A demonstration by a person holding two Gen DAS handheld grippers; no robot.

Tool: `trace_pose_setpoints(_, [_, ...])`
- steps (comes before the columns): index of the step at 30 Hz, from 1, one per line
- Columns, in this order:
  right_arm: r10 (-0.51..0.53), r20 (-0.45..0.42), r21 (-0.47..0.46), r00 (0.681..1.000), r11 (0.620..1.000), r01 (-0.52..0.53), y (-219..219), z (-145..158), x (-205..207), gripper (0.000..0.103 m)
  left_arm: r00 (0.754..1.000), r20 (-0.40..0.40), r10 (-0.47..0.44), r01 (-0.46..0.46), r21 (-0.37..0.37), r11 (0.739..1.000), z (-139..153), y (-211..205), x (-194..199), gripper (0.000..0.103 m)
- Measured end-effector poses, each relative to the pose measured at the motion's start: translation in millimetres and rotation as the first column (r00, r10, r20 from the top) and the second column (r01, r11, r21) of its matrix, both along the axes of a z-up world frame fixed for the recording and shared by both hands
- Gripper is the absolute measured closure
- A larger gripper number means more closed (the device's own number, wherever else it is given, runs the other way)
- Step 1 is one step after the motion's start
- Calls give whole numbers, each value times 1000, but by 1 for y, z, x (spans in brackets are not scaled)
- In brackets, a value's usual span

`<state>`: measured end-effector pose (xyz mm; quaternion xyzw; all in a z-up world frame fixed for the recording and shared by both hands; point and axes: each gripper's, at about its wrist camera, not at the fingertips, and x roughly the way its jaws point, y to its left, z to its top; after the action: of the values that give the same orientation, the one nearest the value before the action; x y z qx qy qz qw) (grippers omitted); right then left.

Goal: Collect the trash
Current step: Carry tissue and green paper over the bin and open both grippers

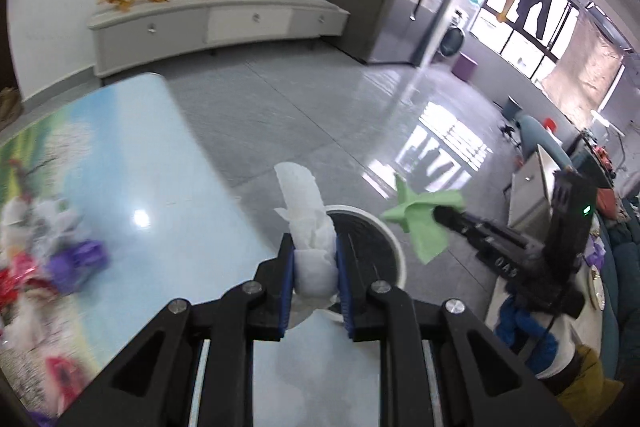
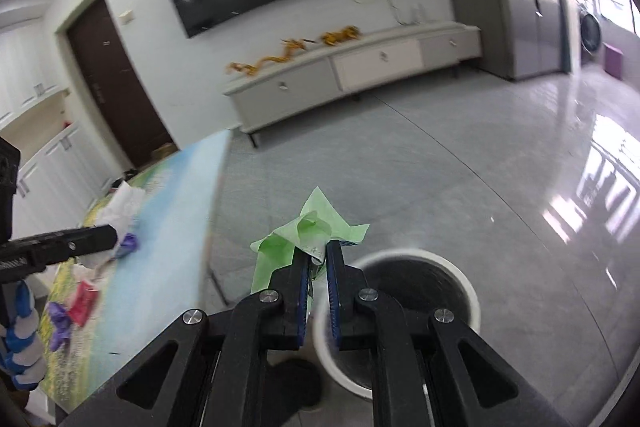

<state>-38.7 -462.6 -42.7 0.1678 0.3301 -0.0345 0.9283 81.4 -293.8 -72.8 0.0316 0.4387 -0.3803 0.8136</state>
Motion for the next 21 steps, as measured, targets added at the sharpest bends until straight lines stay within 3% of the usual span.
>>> trace_pose_setpoints(8, [-109, -117, 53, 987, 992, 116, -55, -55, 10, 90, 991, -101, -93, 92, -15, 996, -29, -92, 22, 81])
trace_pose_setpoints(9, [-117, -131, 59, 984, 990, 126, -62, -62, 12, 87, 988, -117, -100, 99, -8, 995, -34, -101, 24, 78])
trace_pose_setpoints(10, [-124, -140, 65, 982, 989, 134, -65, -68, 11, 77, 987, -128, -101, 101, -6, 995, -37, -107, 26, 71])
trace_pose_setpoints(11, [-130, -151, 71, 980, 987, 142, -69, -74, 12, 73, 985, -138, -100, 100, -8, 995, -40, -110, 29, 66])
trace_pose_setpoints(13, [-138, -164, 71, 977, 986, 151, -71, -78, 15, 67, 985, -149, -89, 87, -20, 996, -43, -110, 30, 44])
trace_pose_setpoints(17, [-147, -167, 79, 975, 984, 162, -69, -80, 9, 67, 986, -144, -86, 83, -22, 996, -40, -103, 30, 44])
trace_pose_setpoints(21, [-157, -138, 85, 978, 982, 170, -65, -64, 2, 67, 992, -107, -65, 63, -20, 998, -25, -94, 15, 44])
